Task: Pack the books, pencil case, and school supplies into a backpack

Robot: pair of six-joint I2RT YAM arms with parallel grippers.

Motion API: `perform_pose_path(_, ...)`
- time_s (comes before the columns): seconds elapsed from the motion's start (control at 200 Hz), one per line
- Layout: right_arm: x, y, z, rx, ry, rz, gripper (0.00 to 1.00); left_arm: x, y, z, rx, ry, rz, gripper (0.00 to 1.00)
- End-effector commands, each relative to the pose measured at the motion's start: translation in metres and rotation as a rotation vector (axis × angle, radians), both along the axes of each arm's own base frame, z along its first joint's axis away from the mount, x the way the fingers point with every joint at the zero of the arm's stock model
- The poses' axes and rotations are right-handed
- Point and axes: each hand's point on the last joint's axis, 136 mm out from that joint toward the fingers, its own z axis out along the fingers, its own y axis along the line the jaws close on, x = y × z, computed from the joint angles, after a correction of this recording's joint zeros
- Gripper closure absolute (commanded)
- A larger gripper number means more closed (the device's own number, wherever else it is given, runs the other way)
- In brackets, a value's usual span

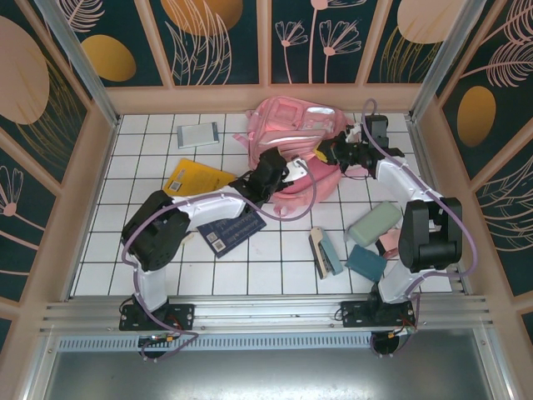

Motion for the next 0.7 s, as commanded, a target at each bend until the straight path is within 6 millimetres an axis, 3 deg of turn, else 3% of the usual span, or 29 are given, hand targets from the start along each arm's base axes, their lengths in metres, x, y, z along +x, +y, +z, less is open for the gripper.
perform_pose_path(0.0,-0.003,0.006,0.014,0.047,-0.053,0.054,1.0,0.021,0.0,0.043,-0.018,-0.165,0.068,0.64)
perform_pose_path(0.11,0.0,0.0,0.009,0.021,-0.049,0.03,1.0,0.018,-0.011,0.049,-0.051,-0.107,0.027,1.0)
perform_pose_path(0.135,0.001,-0.003,0.007,0.01,-0.047,0.023,0.99,0.017,-0.012,0.053,-0.072,-0.092,0.025,1.0)
perform_pose_path(0.24,0.008,-0.018,0.003,-0.153,-0.081,-0.021,0.61,0.014,-0.015,0.071,-0.147,-0.043,0.028,1.0)
perform_pose_path(0.29,0.009,-0.029,0.003,-0.253,-0.103,-0.064,0.48,0.013,-0.018,0.077,-0.179,0.003,0.033,1.0)
perform_pose_path(0.41,-0.003,-0.067,0.002,-0.435,-0.137,-0.218,0.3,0.016,-0.022,0.084,-0.242,0.124,0.096,1.0)
perform_pose_path(0.565,-0.03,-0.117,-0.005,-0.613,-0.132,-0.41,0.21,0.008,-0.029,0.092,-0.336,0.247,0.121,1.0)
perform_pose_path(0.696,-0.039,-0.147,-0.053,-0.587,0.023,-0.492,0.2,0.007,-0.032,0.098,-0.383,0.323,0.161,1.0)
